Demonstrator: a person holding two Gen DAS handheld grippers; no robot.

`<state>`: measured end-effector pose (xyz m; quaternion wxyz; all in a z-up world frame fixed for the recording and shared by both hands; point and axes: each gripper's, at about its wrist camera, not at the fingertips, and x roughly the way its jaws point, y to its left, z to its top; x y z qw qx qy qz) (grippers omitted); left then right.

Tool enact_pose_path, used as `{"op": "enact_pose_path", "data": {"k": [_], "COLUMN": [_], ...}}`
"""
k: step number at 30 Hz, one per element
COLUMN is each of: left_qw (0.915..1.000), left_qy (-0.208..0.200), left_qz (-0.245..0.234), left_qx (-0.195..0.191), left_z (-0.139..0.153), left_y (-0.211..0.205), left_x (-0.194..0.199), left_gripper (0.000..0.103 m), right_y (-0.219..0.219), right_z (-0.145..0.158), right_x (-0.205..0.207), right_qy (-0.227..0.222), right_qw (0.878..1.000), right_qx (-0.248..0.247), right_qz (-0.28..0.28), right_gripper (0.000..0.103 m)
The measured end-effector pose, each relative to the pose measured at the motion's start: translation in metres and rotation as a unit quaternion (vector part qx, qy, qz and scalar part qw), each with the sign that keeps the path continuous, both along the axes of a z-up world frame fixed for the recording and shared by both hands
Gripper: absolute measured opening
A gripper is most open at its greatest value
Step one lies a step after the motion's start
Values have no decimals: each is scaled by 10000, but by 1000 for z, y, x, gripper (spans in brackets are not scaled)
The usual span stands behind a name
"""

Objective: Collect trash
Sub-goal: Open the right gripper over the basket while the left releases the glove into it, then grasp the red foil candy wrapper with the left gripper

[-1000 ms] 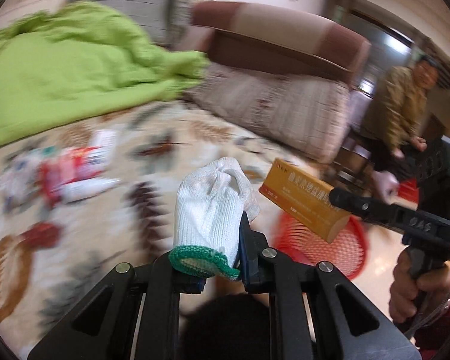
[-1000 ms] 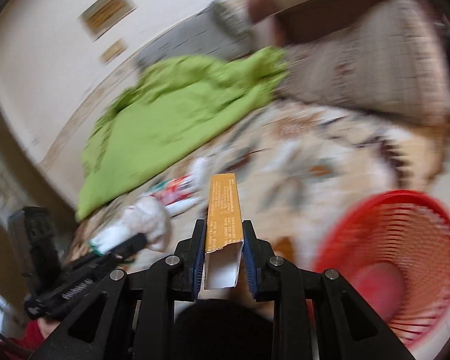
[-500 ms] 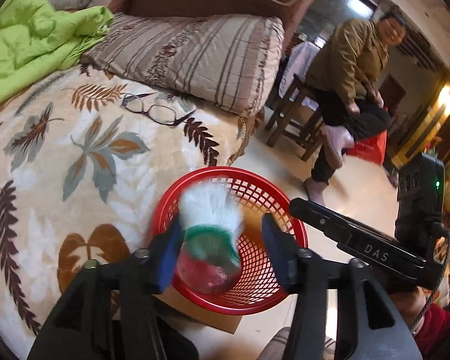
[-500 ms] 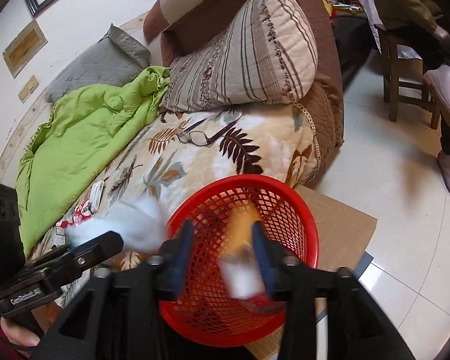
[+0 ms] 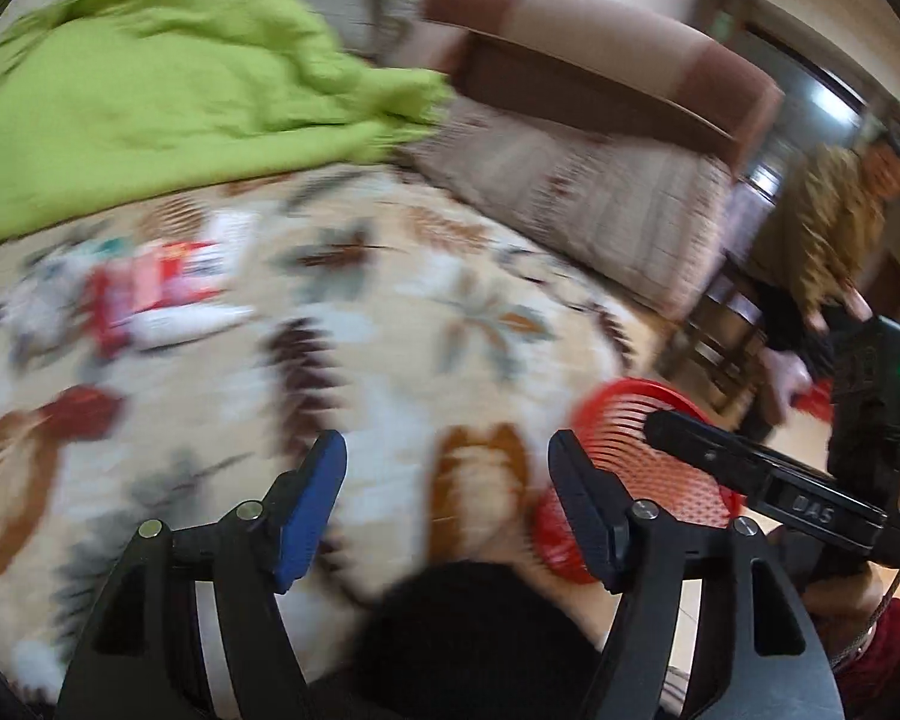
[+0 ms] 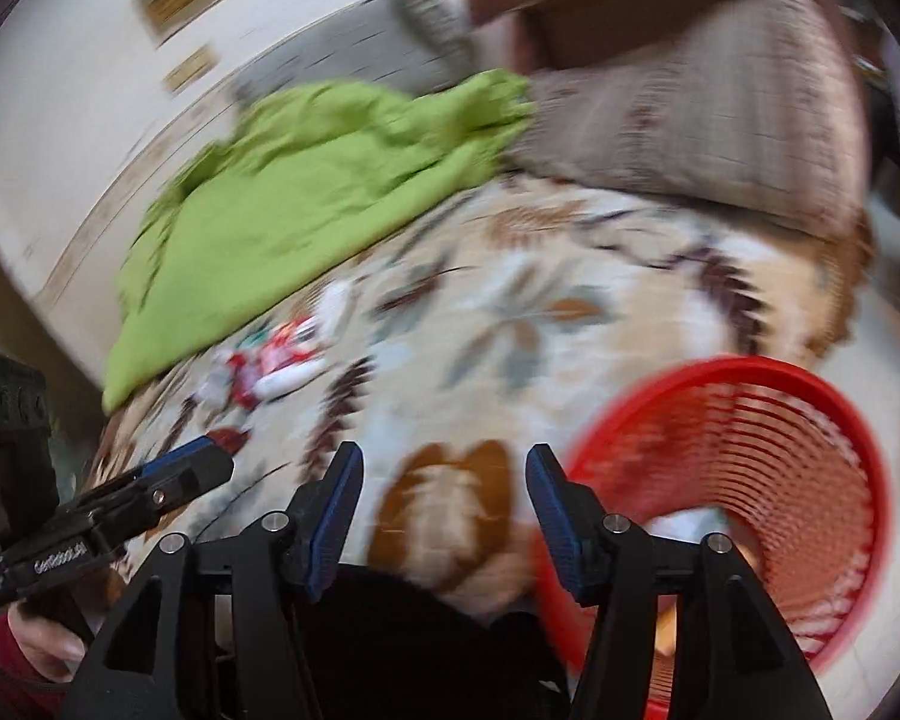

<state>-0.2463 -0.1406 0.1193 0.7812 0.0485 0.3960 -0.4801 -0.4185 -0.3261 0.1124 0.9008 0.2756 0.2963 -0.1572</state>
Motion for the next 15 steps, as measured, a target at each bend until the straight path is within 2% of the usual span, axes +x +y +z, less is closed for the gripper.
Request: {"op": "enact_pose_path", "data": {"k": [4,9,12,15], "left_qw": [9962,9812,9709,9661], "left_qy": [76,563,924,1154], "left_qz": [861,1844,2209,2308], "left_qx": [72,106,50,36], "left_z": [-8,-24,-40,-54], "left_y": [60,119,129,118], "left_x": [48,112,142,161], "left_gripper": [69,71,71,71], "right_y": [33,60,68,70], "right_z": [1,-3,-3,-3], "right_x": [43,76,87,88], "right_qy": [59,215,268,289], "right_qw": [9984,9944,9927,9922], "right_qx": [-146,-144,-127,-164], "right_qz": [534,1028,1166,1197], "right_gripper": [64,64,64,64]}}
